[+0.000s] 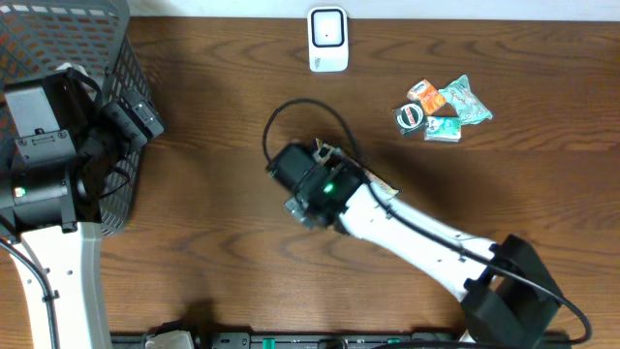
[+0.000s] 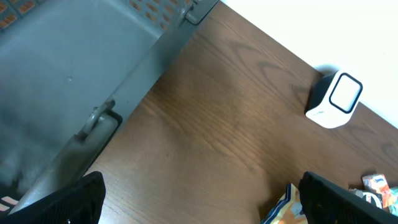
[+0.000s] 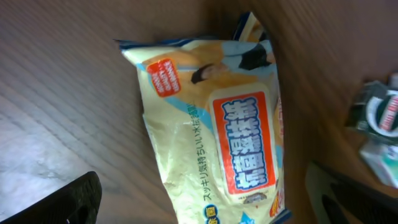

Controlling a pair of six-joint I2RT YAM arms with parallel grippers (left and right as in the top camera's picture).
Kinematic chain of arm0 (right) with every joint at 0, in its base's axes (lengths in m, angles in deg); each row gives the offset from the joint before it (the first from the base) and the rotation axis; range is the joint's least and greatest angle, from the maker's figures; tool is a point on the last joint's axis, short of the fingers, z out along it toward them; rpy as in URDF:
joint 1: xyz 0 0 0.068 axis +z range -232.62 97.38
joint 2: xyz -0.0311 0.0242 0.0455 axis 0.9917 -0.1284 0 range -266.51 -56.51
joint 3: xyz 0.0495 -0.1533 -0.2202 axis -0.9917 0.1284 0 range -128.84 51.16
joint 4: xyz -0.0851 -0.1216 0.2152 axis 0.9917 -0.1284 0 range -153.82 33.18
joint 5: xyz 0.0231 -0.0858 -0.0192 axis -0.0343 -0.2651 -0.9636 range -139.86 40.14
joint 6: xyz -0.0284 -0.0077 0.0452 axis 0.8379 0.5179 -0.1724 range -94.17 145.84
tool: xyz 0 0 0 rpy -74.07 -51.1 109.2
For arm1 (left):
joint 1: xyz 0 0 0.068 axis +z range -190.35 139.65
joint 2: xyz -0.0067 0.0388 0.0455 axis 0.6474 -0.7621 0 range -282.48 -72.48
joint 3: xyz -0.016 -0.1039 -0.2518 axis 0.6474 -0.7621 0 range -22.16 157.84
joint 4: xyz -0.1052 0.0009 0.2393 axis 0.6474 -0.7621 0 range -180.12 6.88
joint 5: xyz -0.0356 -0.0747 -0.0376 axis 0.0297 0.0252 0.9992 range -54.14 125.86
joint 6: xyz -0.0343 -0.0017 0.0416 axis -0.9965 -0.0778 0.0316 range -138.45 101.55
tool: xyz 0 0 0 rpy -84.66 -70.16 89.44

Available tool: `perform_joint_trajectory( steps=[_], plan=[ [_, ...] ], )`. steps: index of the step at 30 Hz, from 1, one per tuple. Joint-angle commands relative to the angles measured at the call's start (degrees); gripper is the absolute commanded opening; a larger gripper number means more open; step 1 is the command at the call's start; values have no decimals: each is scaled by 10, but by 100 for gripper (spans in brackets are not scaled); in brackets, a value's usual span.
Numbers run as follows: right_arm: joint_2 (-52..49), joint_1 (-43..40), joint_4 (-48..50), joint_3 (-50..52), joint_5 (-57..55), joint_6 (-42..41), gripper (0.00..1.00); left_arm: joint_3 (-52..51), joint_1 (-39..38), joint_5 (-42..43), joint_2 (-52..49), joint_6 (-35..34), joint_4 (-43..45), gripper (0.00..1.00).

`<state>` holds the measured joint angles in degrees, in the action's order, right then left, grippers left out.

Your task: Scan the item barcode

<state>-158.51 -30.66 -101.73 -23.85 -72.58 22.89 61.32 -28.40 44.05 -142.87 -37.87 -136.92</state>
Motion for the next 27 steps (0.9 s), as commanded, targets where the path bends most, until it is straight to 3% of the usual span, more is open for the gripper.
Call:
perform_joint_trajectory(
  steps=[1,13,18,19,21,23,25,26,27],
  plan=[
    [-40,22,9,39,-111,-35,99,1,3,-5,0,7,-2,98],
    [-193,-7,56,52,-197,-21,99,1,3,-5,0,7,-2,98],
    [-229,-57,89,52,-129,-15,96,1,3,-5,0,7,-2,98],
    [-229,-67,94,52,-107,-7,91,1,3,-5,0,7,-2,98],
    [-226,-91,100,50,-70,-1,62,1,3,-5,0,7,-2,98],
    [-225,-123,103,46,-35,-1,41,1,3,-5,0,7,-2,98],
    [-225,-148,104,45,2,0,28,1,3,-5,0,7,-2,98],
    [-225,-163,105,45,26,2,7,1,3,-5,0,7,-2,98],
    [-225,-178,104,45,54,6,1,1,3,-5,0,7,-2,98]
  ],
)
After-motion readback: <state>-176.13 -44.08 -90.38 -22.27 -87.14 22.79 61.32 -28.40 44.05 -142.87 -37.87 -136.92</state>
